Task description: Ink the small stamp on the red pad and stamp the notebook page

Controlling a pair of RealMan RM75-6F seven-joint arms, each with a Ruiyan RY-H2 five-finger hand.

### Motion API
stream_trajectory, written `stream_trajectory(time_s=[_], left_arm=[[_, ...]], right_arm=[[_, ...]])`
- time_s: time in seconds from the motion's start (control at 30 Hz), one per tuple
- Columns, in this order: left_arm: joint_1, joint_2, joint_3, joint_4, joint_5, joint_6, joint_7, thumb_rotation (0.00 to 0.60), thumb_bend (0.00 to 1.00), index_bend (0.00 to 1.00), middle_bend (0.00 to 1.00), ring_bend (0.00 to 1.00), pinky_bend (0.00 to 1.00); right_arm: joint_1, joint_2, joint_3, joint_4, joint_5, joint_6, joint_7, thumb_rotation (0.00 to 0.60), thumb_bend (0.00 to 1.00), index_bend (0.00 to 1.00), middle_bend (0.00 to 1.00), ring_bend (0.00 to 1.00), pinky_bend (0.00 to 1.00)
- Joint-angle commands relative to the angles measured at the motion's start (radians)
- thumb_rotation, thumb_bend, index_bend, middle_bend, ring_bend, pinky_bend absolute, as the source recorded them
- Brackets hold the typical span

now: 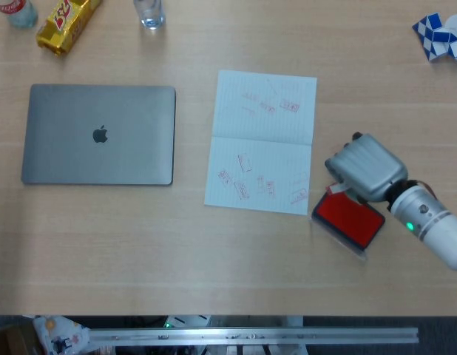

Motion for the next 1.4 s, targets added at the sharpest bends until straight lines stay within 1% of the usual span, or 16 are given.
stream_trajectory(time_s=[0.03, 0.13, 0.27, 0.47, 0.7, 1.0, 1.4], left_arm=[[0.000, 0.002, 0.002, -0.004, 0.004, 0.000, 0.001, 0.600, 0.21, 0.00, 0.00, 0.01, 0.02], [0.001, 0.004, 0.005, -0.008, 0.008, 0.000, -0.007, 0.600, 0.21, 0.00, 0.00, 0.01, 0.02], [0.002, 0.009, 0.008, -0.009, 0.011, -0.001, -0.011, 0.600, 0.21, 0.00, 0.00, 0.01, 0.02], [0.007, 0.013, 0.009, -0.007, 0.009, 0.004, -0.019, 0.600, 0.21, 0.00, 0.00, 0.01, 0.02], [0.009, 0.014, 0.009, -0.001, 0.005, 0.001, -0.026, 0.600, 0.21, 0.00, 0.00, 0.01, 0.02], [0.009, 0.015, 0.011, 0.011, 0.000, -0.006, -0.039, 0.600, 0.21, 0.00, 0.00, 0.01, 0.02], [0.012, 0.024, 0.014, 0.014, -0.013, -0.018, -0.048, 0.600, 0.21, 0.00, 0.00, 0.01, 0.02]], right_arm=[[0.031, 0.005, 0.034, 0.003, 0.048, -0.015, 0.006, 0.600, 0.42, 0.81, 0.67, 0.53, 0.37], [0.071, -0.025, 0.063, 0.035, 0.125, -0.032, -0.011, 0.600, 0.42, 0.81, 0.67, 0.53, 0.37], [0.121, -0.083, 0.088, 0.083, 0.222, -0.042, -0.040, 0.600, 0.42, 0.82, 0.67, 0.54, 0.37], [0.200, -0.171, 0.106, 0.154, 0.352, -0.038, -0.100, 0.600, 0.42, 0.82, 0.68, 0.55, 0.37], [0.268, -0.256, 0.117, 0.204, 0.423, -0.013, -0.149, 0.600, 0.45, 0.83, 0.69, 0.57, 0.37], [0.324, -0.355, 0.128, 0.283, 0.486, 0.010, -0.187, 0.600, 0.47, 0.85, 0.71, 0.59, 0.37], [0.369, -0.444, 0.128, 0.380, 0.570, -0.002, -0.216, 0.600, 0.47, 0.85, 0.72, 0.60, 0.37]])
